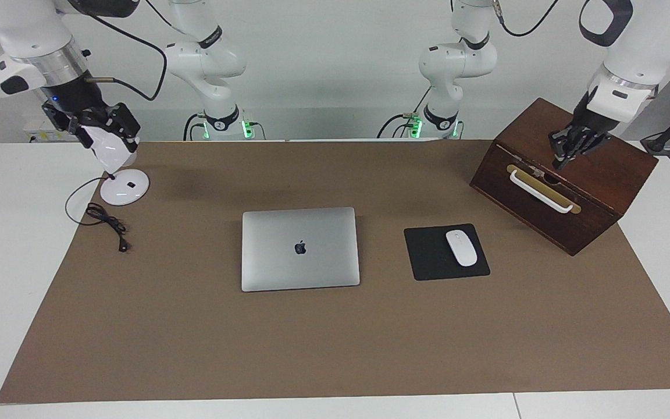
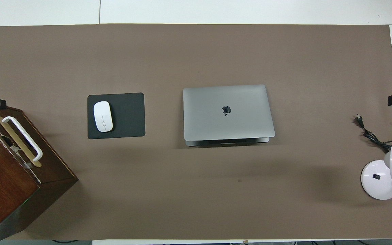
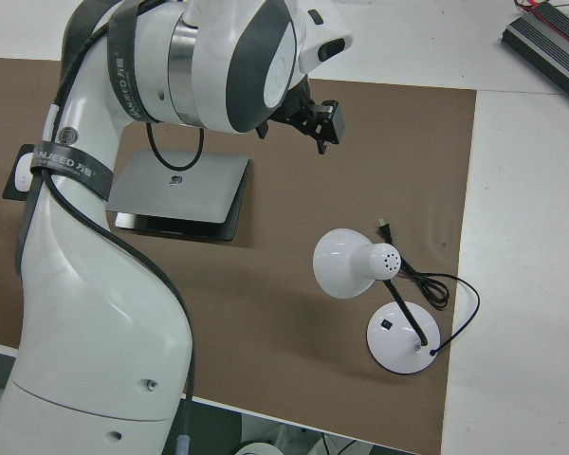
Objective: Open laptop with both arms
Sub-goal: 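Move the left gripper toward the laptop's near edge while the right gripper approaches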
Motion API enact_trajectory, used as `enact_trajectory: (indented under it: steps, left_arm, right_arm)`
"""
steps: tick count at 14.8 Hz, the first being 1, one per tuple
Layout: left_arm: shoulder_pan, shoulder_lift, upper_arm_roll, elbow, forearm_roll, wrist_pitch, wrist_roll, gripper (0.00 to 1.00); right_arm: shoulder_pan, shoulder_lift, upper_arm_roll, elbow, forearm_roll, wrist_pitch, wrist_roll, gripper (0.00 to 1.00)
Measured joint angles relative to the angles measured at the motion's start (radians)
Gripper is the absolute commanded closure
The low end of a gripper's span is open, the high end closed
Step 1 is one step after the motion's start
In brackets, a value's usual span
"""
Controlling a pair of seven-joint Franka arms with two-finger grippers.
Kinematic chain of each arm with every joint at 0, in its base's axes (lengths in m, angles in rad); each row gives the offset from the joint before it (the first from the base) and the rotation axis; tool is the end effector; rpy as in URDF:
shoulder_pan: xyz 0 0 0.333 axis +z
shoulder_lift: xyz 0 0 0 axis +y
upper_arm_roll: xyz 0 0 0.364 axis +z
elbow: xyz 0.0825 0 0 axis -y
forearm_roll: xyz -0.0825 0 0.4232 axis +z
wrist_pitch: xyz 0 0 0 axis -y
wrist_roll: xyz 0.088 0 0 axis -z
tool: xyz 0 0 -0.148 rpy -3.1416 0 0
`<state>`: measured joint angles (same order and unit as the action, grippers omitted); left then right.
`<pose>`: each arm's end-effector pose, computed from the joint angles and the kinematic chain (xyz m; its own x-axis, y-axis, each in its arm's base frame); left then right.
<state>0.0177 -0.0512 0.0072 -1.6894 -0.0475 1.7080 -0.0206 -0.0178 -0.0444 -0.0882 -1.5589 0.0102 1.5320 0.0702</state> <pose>0.5897 0.0084 0.6132 0.9963 0.0519 0.0686 0.0486 -0.9976 0.0492 0.5716 -0.0605 0.6600 0.9845 -0.1749 0.0163 -0.1746 -0.9845 -0.0153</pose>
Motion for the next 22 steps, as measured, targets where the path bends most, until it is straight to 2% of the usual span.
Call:
enact_trajectory:
  steps: [3, 11, 16, 19, 22]
  left_arm:
    - [-0.03, -0.04, -0.011, -0.122, -0.011, 0.126, 0.0, 1.0]
    - [-0.128, -0.218, -0.014, -0.537, -0.094, 0.549, -0.001, 1.0]
    - [-0.235, -0.299, -0.015, -0.739, -0.097, 0.761, -0.022, 1.0]
    - [-0.323, -0.315, -0.015, -0.822, -0.098, 0.892, -0.075, 1.0]
    - [-0.417, -0.314, -0.017, -0.903, -0.098, 1.034, -0.143, 1.0]
  right_arm:
    - [0.0, 0.0, 0.0, 0.0, 0.0, 0.0, 0.0, 0.0]
    - [-0.005, 0.0, -0.001, -0.019, -0.029, 0.045, 0.0, 0.0]
    - [-0.006, 0.003, 0.0, -0.176, -0.006, 0.311, 0.0, 0.0]
    - [0.0, 0.004, 0.003, -0.285, 0.065, 0.506, 0.023, 0.0]
    - [0.022, 0.006, 0.012, -0.347, 0.115, 0.639, 0.096, 0.0]
